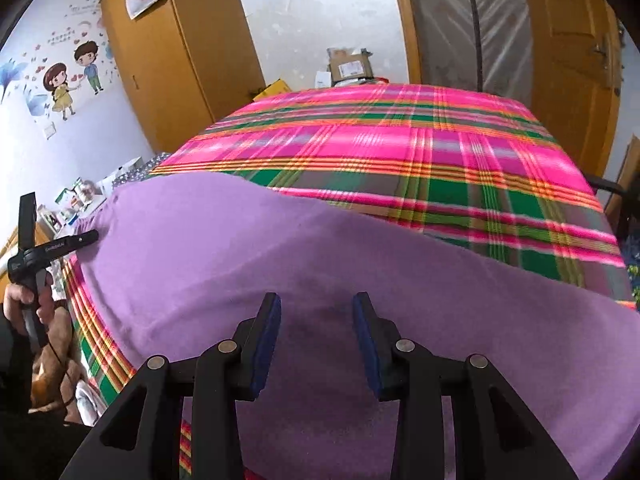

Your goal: Fold clothes

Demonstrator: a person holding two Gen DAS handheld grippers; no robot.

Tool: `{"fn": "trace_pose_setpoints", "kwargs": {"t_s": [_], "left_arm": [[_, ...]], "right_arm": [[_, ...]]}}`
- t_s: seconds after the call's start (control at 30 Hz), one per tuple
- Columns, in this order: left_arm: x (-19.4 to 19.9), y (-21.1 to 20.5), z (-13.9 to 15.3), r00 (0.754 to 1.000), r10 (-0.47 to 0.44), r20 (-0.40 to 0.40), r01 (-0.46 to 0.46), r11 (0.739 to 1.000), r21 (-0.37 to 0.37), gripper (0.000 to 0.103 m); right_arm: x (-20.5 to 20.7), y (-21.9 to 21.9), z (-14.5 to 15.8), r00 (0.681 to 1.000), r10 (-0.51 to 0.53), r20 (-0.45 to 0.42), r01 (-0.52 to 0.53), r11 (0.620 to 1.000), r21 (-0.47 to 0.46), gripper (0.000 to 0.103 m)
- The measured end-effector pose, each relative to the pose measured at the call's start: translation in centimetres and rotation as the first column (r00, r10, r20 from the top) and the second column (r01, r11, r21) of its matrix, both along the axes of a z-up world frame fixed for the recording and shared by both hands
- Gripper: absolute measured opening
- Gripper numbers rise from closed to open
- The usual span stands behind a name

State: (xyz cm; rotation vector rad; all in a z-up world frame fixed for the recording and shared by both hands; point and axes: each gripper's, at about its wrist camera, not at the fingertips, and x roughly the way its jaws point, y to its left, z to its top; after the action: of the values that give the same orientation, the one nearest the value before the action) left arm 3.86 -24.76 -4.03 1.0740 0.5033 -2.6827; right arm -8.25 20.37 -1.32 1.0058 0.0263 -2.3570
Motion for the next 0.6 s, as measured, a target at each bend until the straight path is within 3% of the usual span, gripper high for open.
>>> {"fn": "trace_pose_setpoints", "kwargs": {"t_s": [0.2, 0.33, 0.43, 0.6], "left_arm": [[1.4, 1.3, 0.4, 1.0, -0.017, -0.004, 0.017, 1.0, -0.001, 0.017], [1.4, 4.4, 0.8, 0.991, -0.13, -0.031, 0.129, 0.992, -0.011, 0.017], [1.4, 6.5, 0.2, 0.978, -0.207, -0.016, 0.207, 0.978, -0.028, 0.017], [2.4, 6.5, -0.4, 0.977, -0.211, -0.019, 0.21, 0.977, -0.016, 0.017]], "right_arm": [[1.0, -2.4, 1.0, 0.995, 0.099, -0.019, -0.099, 0.995, -0.016, 0.039], [2.0, -5.0, 0.7, 0.977, 0.212, -0.023, -0.212, 0.977, -0.005, 0.039], [2.6, -6.9, 0.1, 0.957, 0.289, -0.009, -0.288, 0.957, 0.03, 0.039], [3.6, -8.1, -0.6, 0.936, 0.352, -0.006, -0.349, 0.932, 0.1, 0.039]]}}
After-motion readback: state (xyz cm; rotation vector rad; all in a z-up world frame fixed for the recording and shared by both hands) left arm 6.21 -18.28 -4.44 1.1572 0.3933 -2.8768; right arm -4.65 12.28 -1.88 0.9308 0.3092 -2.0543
